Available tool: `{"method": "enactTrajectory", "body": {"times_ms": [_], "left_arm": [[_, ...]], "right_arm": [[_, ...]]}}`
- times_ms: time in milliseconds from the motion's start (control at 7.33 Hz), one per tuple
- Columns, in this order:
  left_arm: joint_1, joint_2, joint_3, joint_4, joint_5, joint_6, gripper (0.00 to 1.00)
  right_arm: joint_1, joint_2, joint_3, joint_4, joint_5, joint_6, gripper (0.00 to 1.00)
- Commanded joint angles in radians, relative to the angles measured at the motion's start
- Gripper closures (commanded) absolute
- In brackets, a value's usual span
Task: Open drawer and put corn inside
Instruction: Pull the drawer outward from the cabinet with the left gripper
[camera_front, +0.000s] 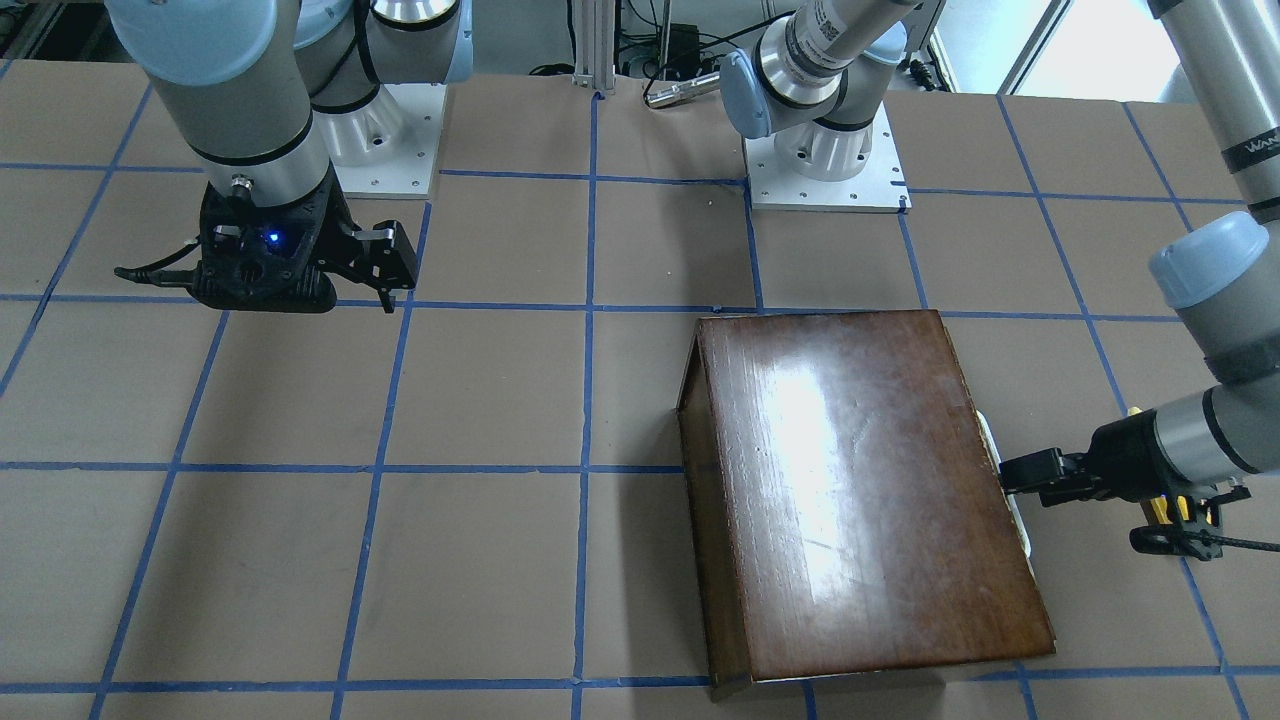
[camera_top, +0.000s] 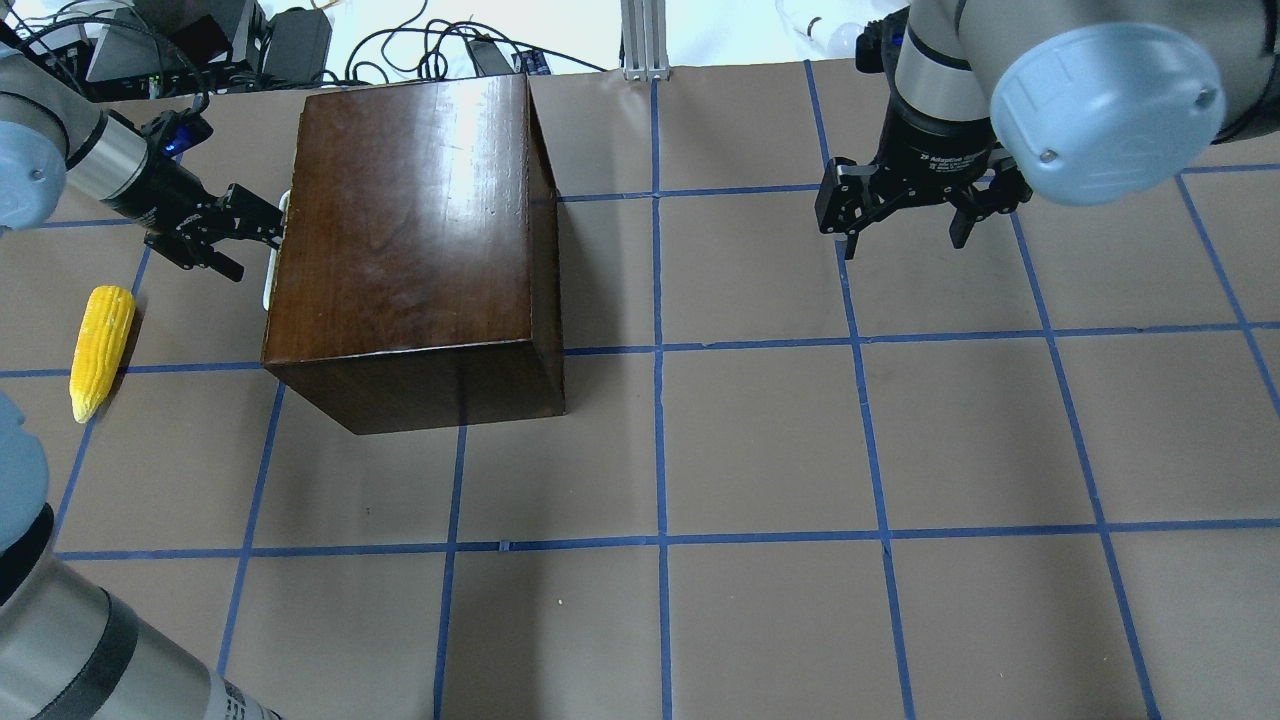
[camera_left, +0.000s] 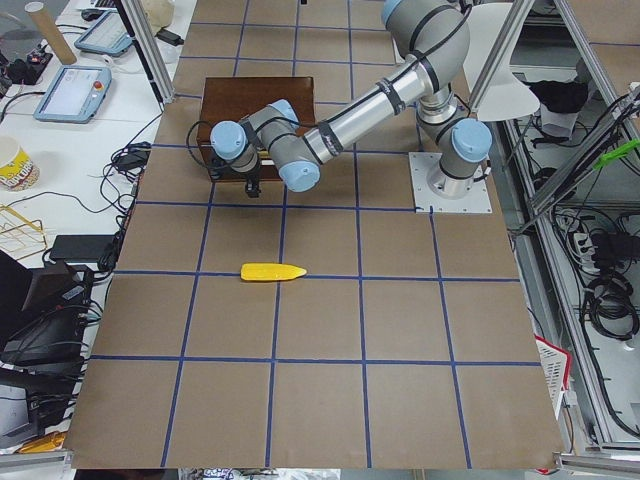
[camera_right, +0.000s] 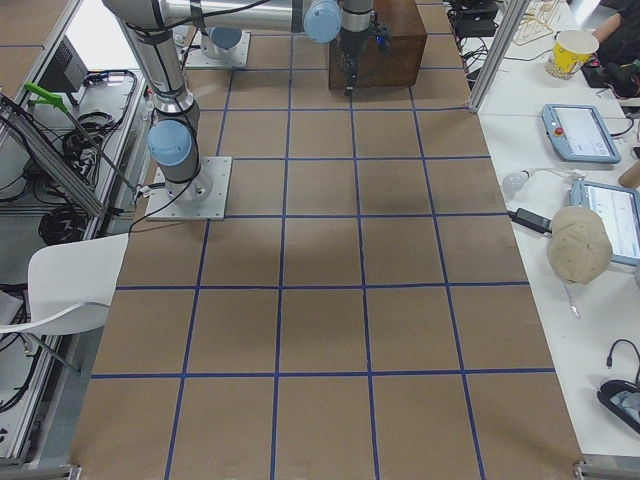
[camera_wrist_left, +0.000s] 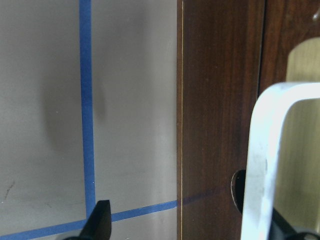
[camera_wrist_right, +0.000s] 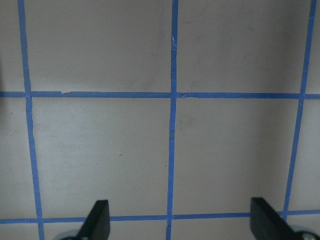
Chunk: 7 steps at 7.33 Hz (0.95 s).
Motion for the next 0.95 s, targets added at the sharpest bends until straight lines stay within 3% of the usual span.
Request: {"method": "enactTrajectory", "body": {"times_ms": [0, 818], "left_arm": [[0.003, 0.001, 0.008, 0.006, 0.022, 0.000, 0.00], [0.051, 0.001, 0.015, 0.004, 0.023, 0.005, 0.00]], "right_arm": [[0.000, 0.001, -0.001, 0.001, 0.000, 0.000, 0.00], [0.000, -0.001, 0.000, 0.001, 0.000, 0.000, 0.00]]}}
